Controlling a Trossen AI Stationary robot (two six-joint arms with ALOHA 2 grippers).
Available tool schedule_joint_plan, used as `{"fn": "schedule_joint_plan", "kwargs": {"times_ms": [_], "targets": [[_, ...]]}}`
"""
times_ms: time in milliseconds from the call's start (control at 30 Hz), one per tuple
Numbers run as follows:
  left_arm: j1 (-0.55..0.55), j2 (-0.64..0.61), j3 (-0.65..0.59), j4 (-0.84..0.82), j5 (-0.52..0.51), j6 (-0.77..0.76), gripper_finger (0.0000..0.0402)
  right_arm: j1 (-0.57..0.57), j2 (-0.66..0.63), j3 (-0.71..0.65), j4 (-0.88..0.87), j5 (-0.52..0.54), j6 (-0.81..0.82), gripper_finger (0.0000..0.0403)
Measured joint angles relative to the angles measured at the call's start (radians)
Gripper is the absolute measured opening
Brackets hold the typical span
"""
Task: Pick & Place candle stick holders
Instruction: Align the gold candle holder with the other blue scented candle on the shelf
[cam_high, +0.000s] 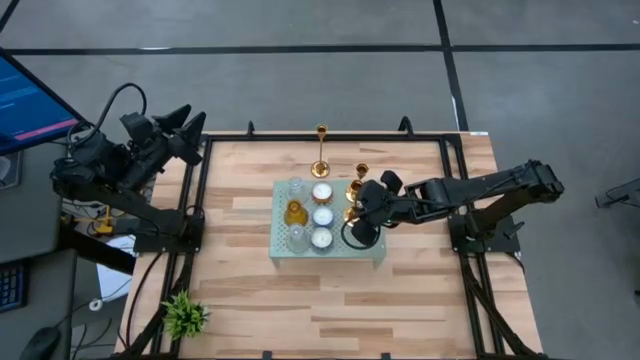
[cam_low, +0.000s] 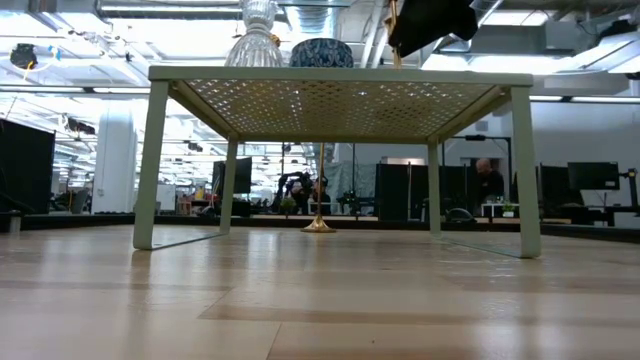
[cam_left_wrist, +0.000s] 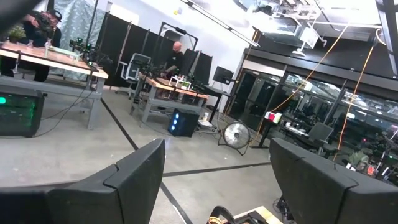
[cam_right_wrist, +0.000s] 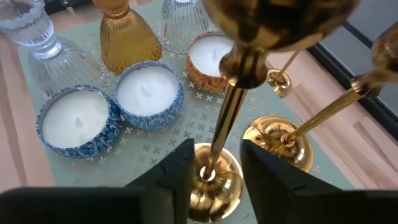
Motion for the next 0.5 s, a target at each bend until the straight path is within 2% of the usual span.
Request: {"fn": "schedule_joint_plan", "kwargs": {"times_ms": [333,500], "targets": [[0.000,0.022,0.000,0.000,0.021,-0.001,0.0289,0.001,-0.003,0.000,-0.012,-0.019,0.015,0.0199],[0.000,0.043,0.000,-0.001,0.075,-0.003,0.0289,0.001,-0.043,-0.001,-0.034,-0.030,0.028,0.0225]]}}
